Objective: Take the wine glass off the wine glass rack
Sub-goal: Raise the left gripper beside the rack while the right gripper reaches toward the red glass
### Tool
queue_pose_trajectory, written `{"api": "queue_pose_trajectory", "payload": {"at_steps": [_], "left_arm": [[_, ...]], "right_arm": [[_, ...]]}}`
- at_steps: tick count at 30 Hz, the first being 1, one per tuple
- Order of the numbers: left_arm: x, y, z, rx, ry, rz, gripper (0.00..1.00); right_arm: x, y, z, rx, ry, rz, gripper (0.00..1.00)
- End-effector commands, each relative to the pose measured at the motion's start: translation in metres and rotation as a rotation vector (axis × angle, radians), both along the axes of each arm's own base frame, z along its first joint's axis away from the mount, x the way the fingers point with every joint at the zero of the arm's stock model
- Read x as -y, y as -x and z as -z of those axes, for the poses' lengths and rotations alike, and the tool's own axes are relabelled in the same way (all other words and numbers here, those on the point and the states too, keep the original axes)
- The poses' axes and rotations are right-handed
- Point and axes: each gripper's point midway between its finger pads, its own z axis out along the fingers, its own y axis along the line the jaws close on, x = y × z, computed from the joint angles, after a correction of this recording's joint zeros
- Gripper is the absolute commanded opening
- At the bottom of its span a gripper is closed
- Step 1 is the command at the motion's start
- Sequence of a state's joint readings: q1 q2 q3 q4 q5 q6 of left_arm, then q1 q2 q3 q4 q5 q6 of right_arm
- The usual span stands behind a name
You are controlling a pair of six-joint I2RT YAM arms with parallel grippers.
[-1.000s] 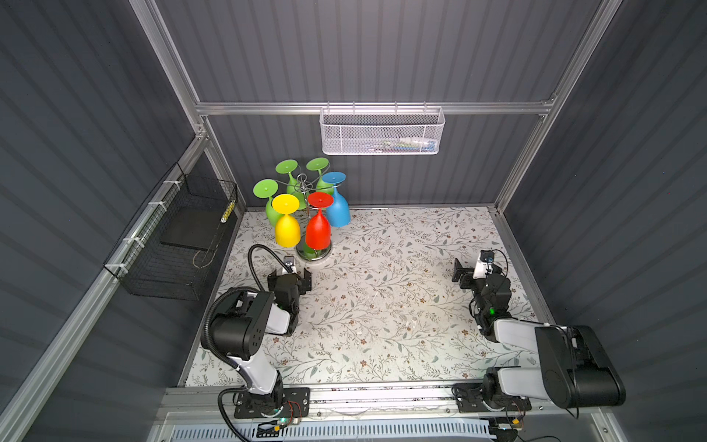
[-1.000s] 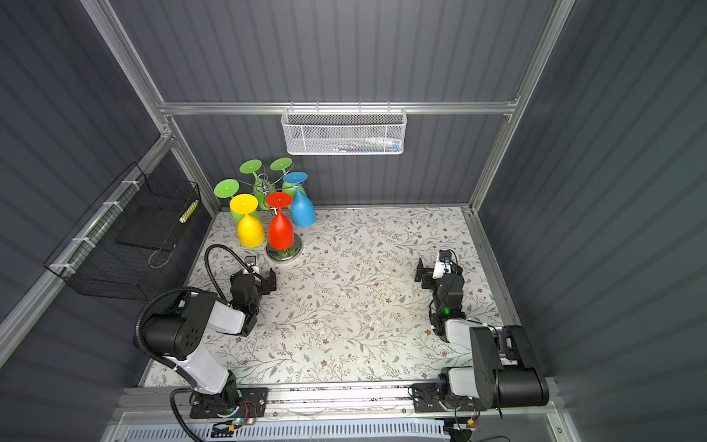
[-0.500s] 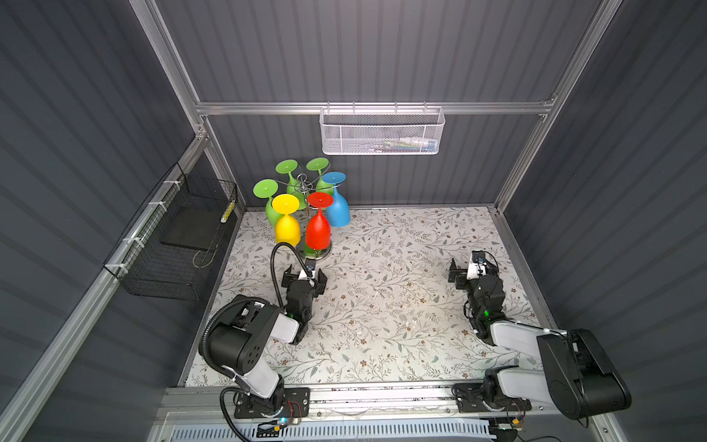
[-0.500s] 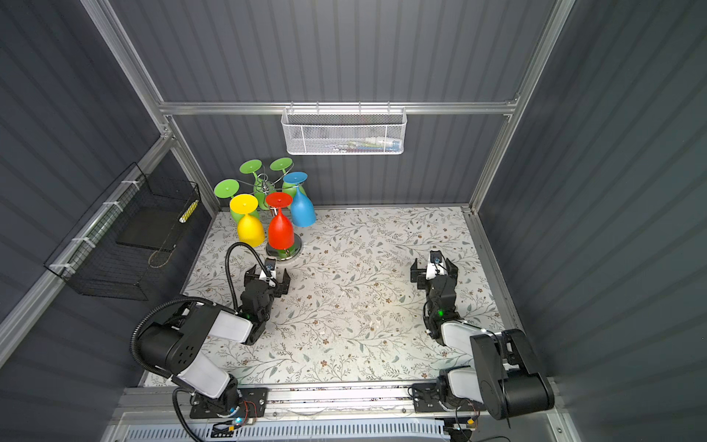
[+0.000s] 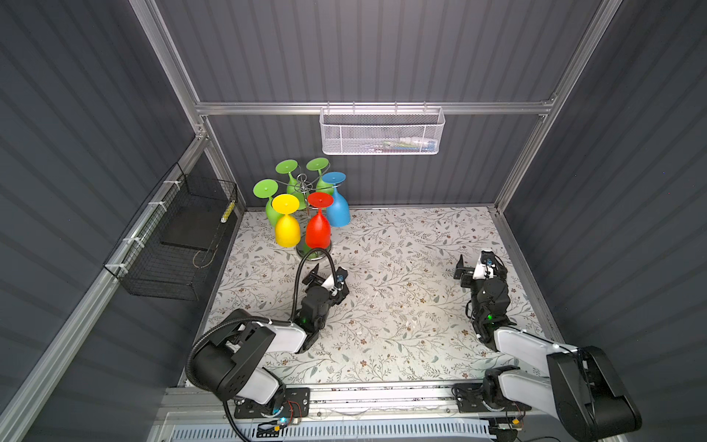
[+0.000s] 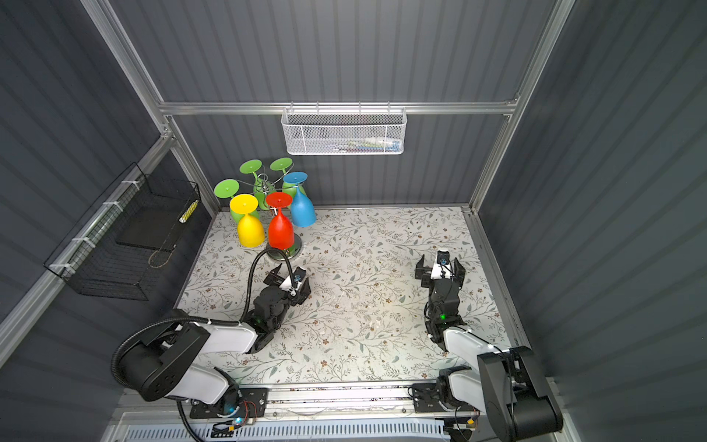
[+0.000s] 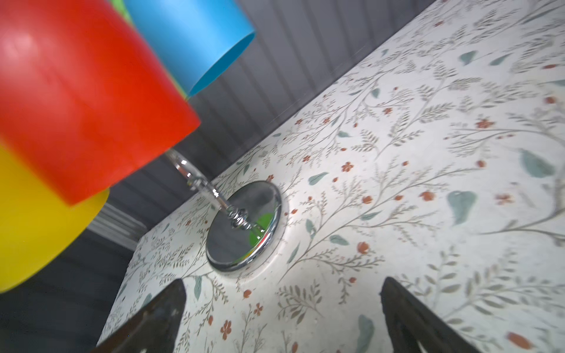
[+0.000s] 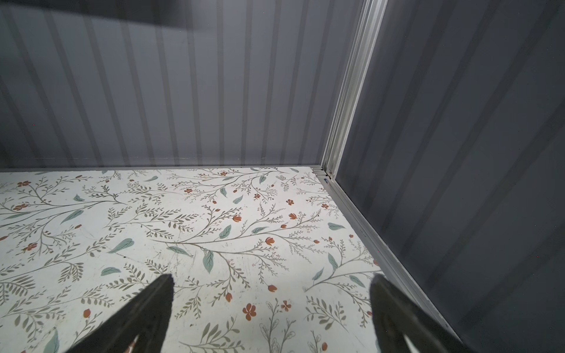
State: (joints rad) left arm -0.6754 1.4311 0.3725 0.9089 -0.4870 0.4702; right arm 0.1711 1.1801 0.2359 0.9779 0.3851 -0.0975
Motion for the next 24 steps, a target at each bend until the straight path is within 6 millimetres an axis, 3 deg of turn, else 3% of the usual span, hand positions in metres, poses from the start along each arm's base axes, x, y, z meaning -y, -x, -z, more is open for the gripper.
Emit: {"api": "queue_pose_trajectory", "payload": {"at_steps": [1, 7, 9, 15, 19, 24], "left_arm": [[0.018, -0.004, -0.050, -0.015, 0.089, 0.021, 0.99], [0.054, 0.010, -0.136, -0.049, 0.270, 0.158, 1.00], [0.064, 0.017, -0.156, -0.055, 0.284, 0.194, 1.00], [0.080, 0.034, -0.202, -0.076, 0.305, 0.249, 1.00], [0.073, 0.035, -0.230, -0.073, 0.282, 0.212, 1.00], [0.051, 0.025, -0.249, -0.090, 0.204, 0.079, 1.00]], "right_arm": [[0.005, 0.000, -0.005, 0.010, -0.025, 0.036, 0.99], [0.003, 0.000, -0.013, 0.011, -0.043, 0.032, 0.99], [0.002, -0.001, -0.013, 0.005, -0.053, 0.030, 0.99], [-0.017, -0.006, -0.039, 0.032, -0.056, -0.021, 0.99], [-0.036, -0.010, -0.055, 0.044, -0.115, -0.091, 0.99], [-0.086, -0.020, -0.095, 0.087, -0.210, -0.245, 0.99]]}}
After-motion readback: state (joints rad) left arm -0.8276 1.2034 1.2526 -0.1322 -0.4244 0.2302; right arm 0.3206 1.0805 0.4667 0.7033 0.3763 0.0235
